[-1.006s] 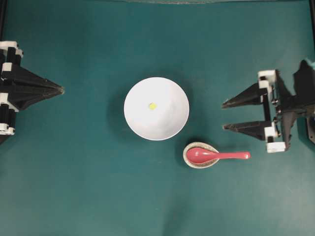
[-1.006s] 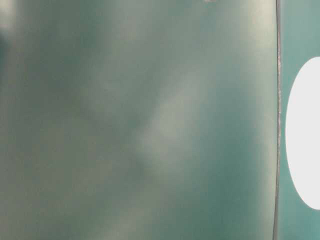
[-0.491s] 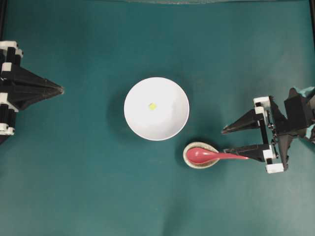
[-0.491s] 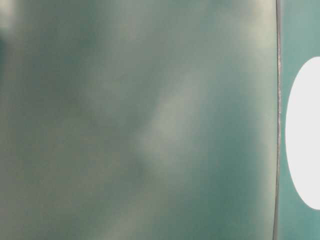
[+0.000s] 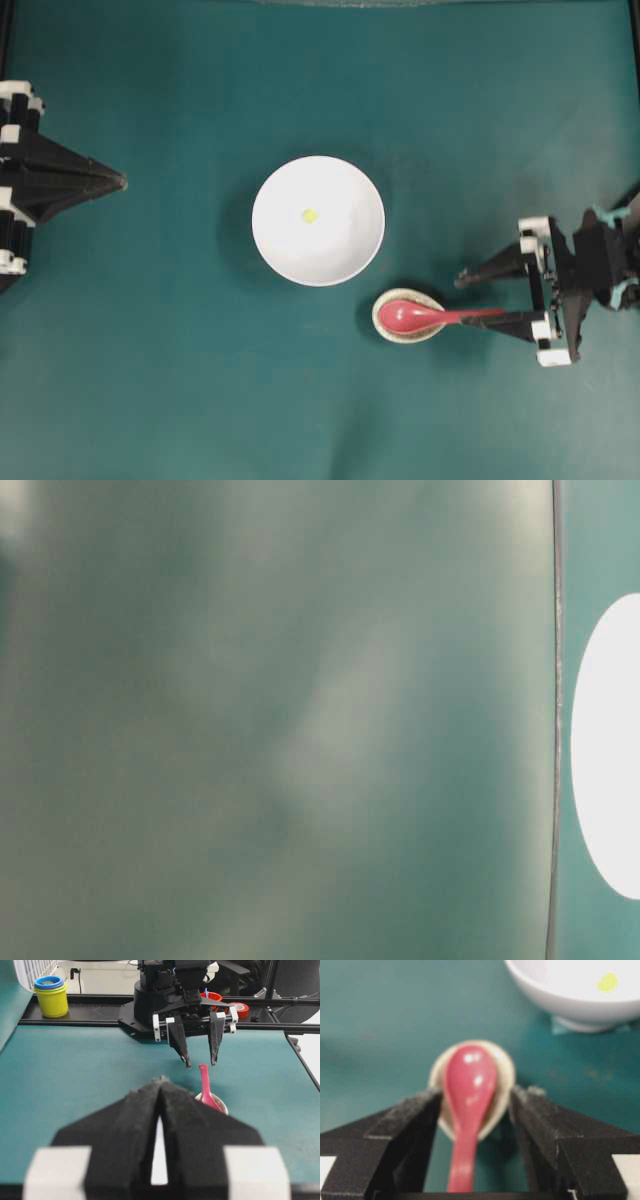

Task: Scoop the yellow hexagonal prism block from the bowl with a spoon using the right arm.
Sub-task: 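Move the right gripper toward the red spoon handle on the spoon rest, then close the right gripper on the red spoon handle and lift it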

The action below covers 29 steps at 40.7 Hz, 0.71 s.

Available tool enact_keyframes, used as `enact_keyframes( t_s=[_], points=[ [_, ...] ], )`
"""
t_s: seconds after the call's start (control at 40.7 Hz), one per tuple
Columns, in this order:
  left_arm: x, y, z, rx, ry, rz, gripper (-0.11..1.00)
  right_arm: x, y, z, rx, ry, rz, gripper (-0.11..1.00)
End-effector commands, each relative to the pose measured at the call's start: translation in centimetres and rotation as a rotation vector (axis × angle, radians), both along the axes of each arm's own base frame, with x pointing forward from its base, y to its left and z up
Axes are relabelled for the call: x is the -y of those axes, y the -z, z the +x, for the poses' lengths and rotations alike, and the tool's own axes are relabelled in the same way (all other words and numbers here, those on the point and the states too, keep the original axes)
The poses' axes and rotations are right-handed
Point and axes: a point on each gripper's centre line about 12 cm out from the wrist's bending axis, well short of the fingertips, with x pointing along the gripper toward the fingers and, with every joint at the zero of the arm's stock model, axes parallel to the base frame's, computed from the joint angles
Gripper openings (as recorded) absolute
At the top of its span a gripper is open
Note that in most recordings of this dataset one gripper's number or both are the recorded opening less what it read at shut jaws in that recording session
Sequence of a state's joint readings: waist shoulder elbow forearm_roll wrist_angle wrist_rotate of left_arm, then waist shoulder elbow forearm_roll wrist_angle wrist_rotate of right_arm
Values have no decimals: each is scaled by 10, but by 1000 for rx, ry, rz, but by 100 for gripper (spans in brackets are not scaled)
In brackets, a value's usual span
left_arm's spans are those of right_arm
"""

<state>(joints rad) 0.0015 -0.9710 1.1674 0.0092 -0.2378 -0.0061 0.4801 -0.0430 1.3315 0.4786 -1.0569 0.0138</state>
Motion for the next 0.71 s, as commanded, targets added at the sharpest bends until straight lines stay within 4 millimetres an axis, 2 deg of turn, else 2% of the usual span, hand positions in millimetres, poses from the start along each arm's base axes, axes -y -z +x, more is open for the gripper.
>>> enact_keyframes(
  t_s=[0.0,0.515,0.687],
  points=[
    [0,-13,2,34,0,2,0,-6,2,3,20,-6,-7,58],
    [0,-14,1,35,0,6,0,-16,35,3,-27,6,4,55],
    [0,-13,2,26,0,5,0,-14,37,2,-20,24,-5,55]
  ],
)
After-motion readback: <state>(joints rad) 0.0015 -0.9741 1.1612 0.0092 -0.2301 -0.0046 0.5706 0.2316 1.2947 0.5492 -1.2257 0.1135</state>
